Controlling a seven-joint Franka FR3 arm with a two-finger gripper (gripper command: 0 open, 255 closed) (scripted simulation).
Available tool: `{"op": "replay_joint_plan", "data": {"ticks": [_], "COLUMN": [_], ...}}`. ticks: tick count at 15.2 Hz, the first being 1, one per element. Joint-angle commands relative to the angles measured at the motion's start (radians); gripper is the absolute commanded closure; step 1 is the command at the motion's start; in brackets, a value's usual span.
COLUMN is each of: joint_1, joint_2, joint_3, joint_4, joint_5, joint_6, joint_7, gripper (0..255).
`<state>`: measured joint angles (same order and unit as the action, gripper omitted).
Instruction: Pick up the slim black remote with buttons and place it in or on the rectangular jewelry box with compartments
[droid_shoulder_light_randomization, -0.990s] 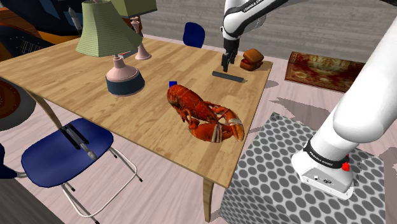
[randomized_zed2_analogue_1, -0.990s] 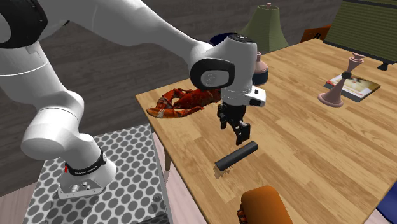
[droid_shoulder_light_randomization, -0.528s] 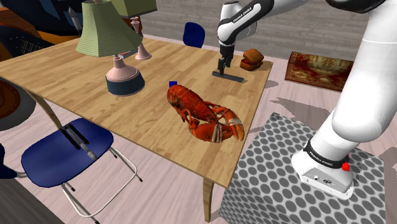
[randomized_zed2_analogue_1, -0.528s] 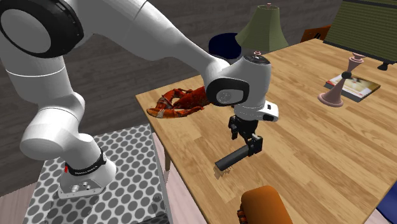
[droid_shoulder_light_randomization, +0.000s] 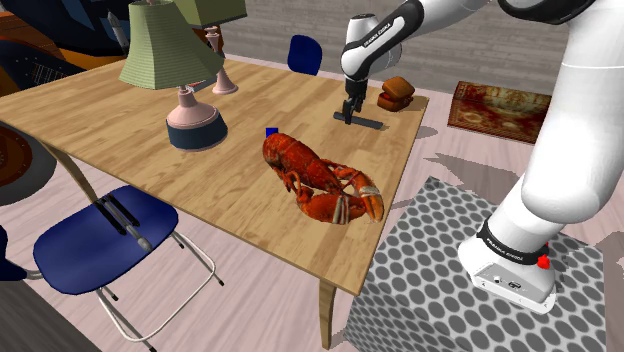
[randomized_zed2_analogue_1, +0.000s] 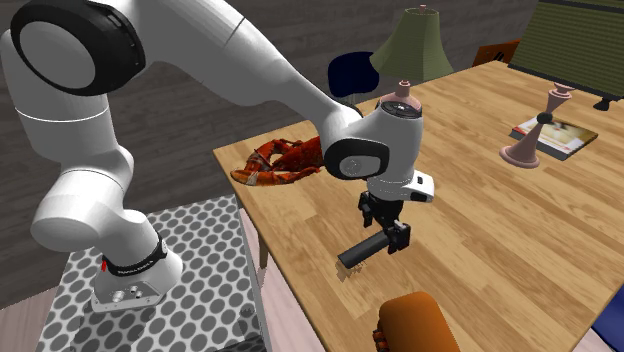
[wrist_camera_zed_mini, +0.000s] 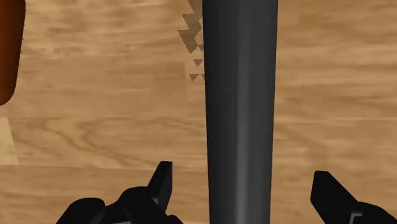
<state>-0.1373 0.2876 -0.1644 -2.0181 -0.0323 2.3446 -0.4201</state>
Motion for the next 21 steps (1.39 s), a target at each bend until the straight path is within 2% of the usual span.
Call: {"op": "replay_joint_plan", "data": {"ticks": [1,4,5,14,21], "joint_1": [0.000,0.000,0.000,0.000,0.003], "joint_2": [0.001,0.001,0.001,0.001,-0.052], "joint_3": [0.000,0.000,0.000,0.000,-0.003], "joint_4": [0.000,0.000,0.000,0.000,0.029], "joint_5": [0.000,0.000,0.000,0.000,-0.008], "joint_6": [0.001,0.001,0.001,0.001,-0.081], "joint_7": [0.000,0.000,0.000,0.000,0.001], "gripper": [0,0,255,255,255]}}
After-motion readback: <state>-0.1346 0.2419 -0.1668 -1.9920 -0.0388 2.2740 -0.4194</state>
